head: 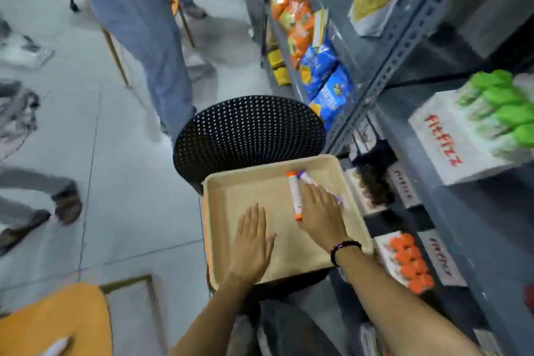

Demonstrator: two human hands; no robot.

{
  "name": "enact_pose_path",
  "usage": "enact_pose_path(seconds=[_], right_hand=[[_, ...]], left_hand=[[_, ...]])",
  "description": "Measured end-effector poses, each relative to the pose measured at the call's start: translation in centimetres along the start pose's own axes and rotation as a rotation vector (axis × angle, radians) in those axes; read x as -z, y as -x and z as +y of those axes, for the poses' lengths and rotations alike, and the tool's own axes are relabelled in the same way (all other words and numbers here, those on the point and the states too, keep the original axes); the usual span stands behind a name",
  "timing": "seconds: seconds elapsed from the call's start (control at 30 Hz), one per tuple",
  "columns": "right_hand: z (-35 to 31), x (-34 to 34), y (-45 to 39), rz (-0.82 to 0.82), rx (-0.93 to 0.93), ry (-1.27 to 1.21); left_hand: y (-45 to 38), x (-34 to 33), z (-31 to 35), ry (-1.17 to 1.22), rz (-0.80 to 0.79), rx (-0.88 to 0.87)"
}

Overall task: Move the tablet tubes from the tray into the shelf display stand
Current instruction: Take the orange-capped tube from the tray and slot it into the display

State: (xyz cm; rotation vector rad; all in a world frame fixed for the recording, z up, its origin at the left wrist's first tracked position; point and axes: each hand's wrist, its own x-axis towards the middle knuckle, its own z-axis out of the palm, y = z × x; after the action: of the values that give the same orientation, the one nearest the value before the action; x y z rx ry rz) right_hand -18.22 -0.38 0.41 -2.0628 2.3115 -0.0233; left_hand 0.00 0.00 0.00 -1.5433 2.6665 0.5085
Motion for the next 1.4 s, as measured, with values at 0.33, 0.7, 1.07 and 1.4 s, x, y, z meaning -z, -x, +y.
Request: enact_pose_path(seconds=[0.33,0.7,1.07,1.4], right_hand=[[0.6,-7.5,-8.1,-0.121,-0.253,-0.343],[-0.1,-10.5,-10.5,-0.217,-0.307,-0.127],[1.4,-5.5,-7.6,-0.092,-0.334,-0.457],[6.1,11.6,3.5,0.479,-0.626,-0.503]], left_hand=[[-1.6,-8.1,-0.5,0.110,-0.244,0.139],[-1.5,-10.1,-1.1,0.121,-0.178,0.147],[-1.6,-9.1,-0.8,0.101,-0.211,0.057],[-2.6,-0.8,6.6,0.129,-0.104,-0.447]])
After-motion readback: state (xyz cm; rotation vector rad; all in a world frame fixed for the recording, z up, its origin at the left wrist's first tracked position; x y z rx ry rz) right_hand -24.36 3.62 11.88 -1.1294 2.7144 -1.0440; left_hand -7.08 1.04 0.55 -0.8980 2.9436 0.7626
